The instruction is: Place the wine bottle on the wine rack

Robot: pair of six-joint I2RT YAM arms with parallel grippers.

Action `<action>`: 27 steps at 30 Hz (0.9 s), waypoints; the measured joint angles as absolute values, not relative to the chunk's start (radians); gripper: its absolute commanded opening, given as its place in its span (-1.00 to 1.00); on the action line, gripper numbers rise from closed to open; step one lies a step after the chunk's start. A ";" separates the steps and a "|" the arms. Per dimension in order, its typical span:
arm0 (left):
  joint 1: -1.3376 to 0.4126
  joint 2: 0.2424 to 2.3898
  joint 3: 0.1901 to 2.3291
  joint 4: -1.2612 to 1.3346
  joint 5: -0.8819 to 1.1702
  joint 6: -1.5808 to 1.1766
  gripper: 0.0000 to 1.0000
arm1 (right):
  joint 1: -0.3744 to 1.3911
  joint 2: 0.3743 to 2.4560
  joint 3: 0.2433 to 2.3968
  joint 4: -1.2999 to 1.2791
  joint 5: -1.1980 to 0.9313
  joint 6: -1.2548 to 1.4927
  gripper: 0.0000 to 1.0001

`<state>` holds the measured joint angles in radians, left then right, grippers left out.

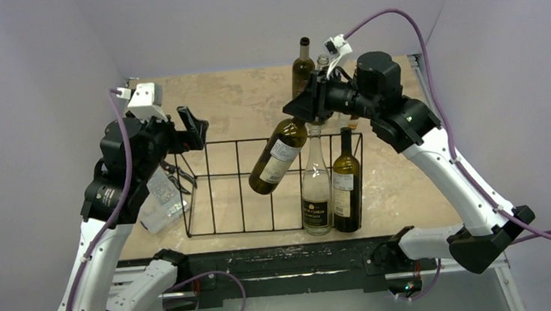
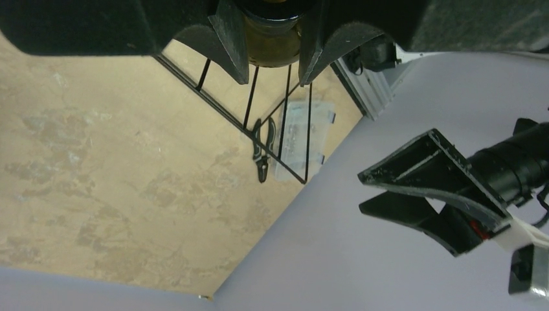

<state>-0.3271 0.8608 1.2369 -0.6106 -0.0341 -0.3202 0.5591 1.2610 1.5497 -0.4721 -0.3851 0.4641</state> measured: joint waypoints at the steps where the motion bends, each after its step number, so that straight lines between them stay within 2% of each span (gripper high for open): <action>1: -0.327 0.866 1.237 -0.611 -0.033 -0.321 0.85 | 0.567 1.261 1.541 -0.481 -0.385 0.461 -1.00; 14: -0.327 0.905 1.237 -0.612 -0.008 -0.322 0.85 | 0.680 1.284 1.473 -0.598 -0.319 0.390 -1.00; 27: -0.327 0.918 1.237 -0.616 0.022 -0.323 0.85 | 0.733 1.428 1.473 -0.696 -0.220 0.336 -1.00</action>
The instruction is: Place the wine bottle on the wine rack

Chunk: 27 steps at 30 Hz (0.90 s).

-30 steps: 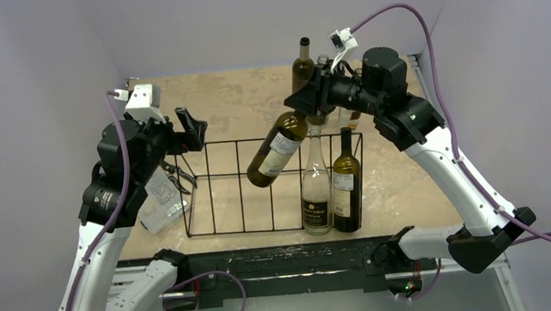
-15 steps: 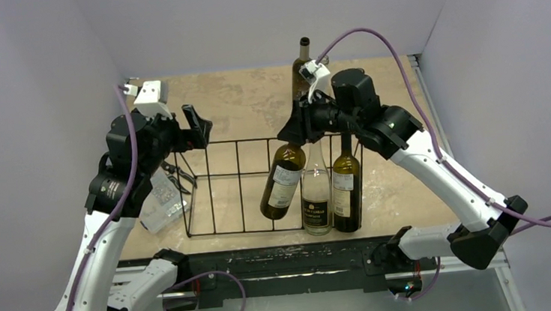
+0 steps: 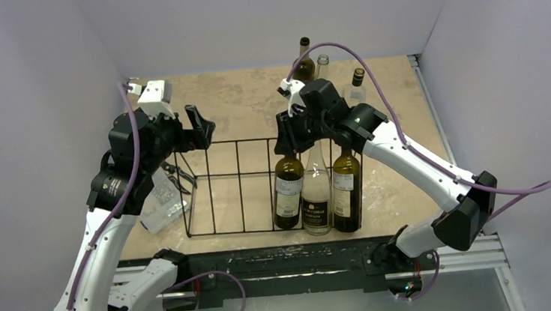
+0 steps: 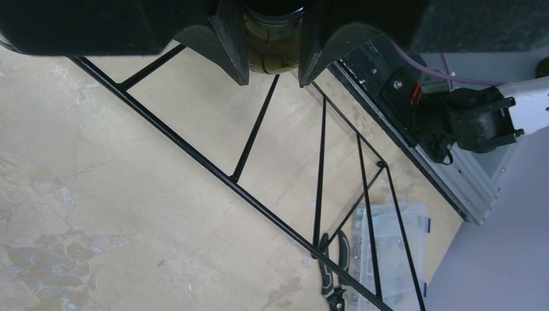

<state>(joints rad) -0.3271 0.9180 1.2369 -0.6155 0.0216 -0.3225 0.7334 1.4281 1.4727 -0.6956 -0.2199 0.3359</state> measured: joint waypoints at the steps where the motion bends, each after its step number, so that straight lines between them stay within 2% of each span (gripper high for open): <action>1: -0.327 0.918 1.237 -0.616 0.022 -0.323 0.85 | 0.735 1.435 1.473 -0.699 -0.216 0.332 -1.00; 27: -0.327 0.937 1.237 -0.616 0.078 -0.340 0.84 | 0.746 1.534 1.455 -0.660 -0.177 0.320 -1.00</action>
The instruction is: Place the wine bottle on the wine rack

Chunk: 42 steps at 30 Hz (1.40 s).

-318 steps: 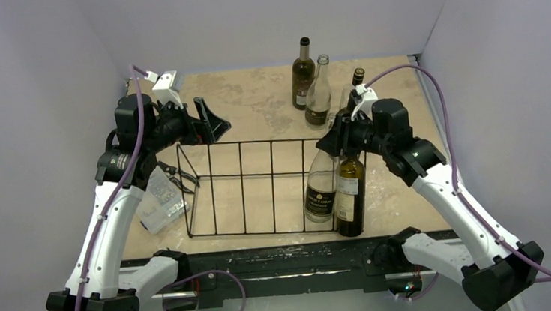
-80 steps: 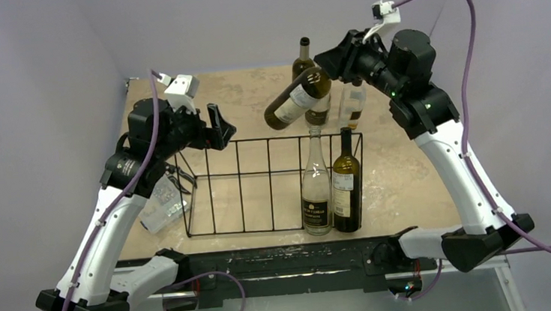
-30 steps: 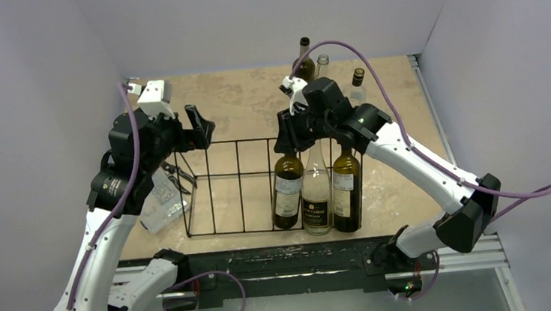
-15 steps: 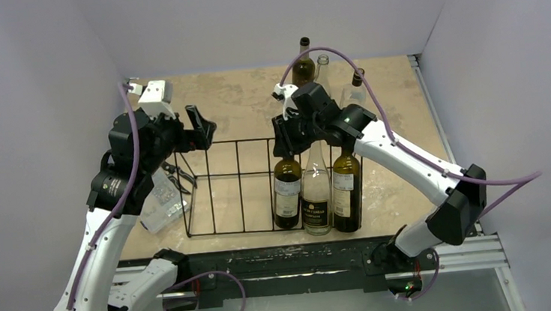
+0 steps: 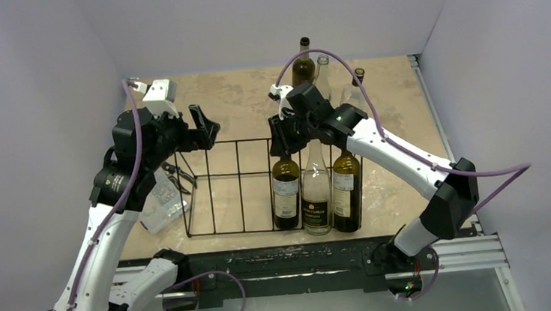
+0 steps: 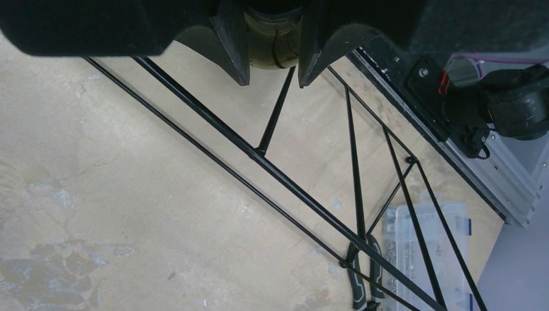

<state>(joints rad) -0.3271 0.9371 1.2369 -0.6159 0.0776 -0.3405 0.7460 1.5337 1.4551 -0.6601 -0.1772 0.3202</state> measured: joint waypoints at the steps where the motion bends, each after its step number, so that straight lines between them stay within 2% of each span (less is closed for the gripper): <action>1: -0.327 0.939 1.237 -0.616 0.079 -0.341 0.84 | 0.746 1.542 1.458 -0.656 -0.178 0.321 -1.00; 13: -0.327 0.952 1.237 -0.616 0.119 -0.360 0.83 | 0.746 1.603 1.465 -0.614 -0.193 0.332 -0.84; 17: -0.327 0.963 1.237 -0.616 0.130 -0.365 0.82 | 0.746 1.603 1.464 -0.613 -0.191 0.334 -0.60; 22: -0.327 0.974 1.237 -0.613 0.157 -0.384 0.82 | 0.746 1.603 1.464 -0.614 -0.171 0.347 -0.08; 26: -0.327 0.979 1.237 -0.611 0.169 -0.385 0.82 | 0.748 1.599 1.464 -0.628 -0.142 0.336 0.17; 42: -0.327 0.979 1.237 -0.608 0.179 -0.385 0.81 | 0.757 1.554 1.472 -0.669 -0.065 0.319 0.31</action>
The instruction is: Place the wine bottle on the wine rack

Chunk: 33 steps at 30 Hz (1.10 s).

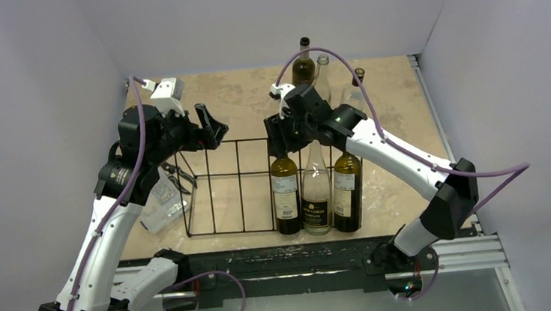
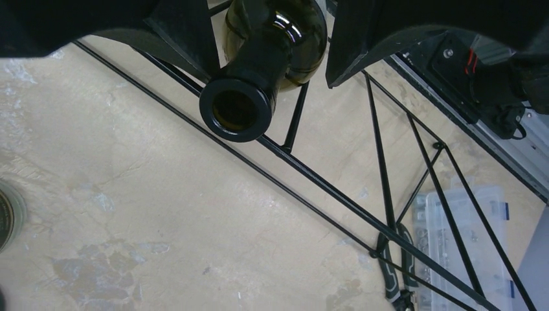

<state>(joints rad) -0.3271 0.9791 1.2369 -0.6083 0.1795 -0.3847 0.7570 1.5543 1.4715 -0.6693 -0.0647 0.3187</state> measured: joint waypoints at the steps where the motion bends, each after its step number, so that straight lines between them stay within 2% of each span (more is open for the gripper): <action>1: -0.327 0.979 1.237 -0.608 0.179 -0.385 0.81 | 0.757 1.547 1.472 -0.669 -0.062 0.319 0.31; 22: -0.327 0.972 1.237 -0.608 0.160 -0.383 0.80 | 0.756 1.431 1.509 -0.625 -0.065 0.310 0.46; 30: -0.327 0.974 1.237 -0.610 0.162 -0.384 0.79 | 0.756 1.280 1.472 -0.507 -0.006 0.295 0.46; 33: -0.327 0.971 1.237 -0.608 0.161 -0.384 0.79 | 0.756 1.214 1.441 -0.479 0.052 0.293 0.53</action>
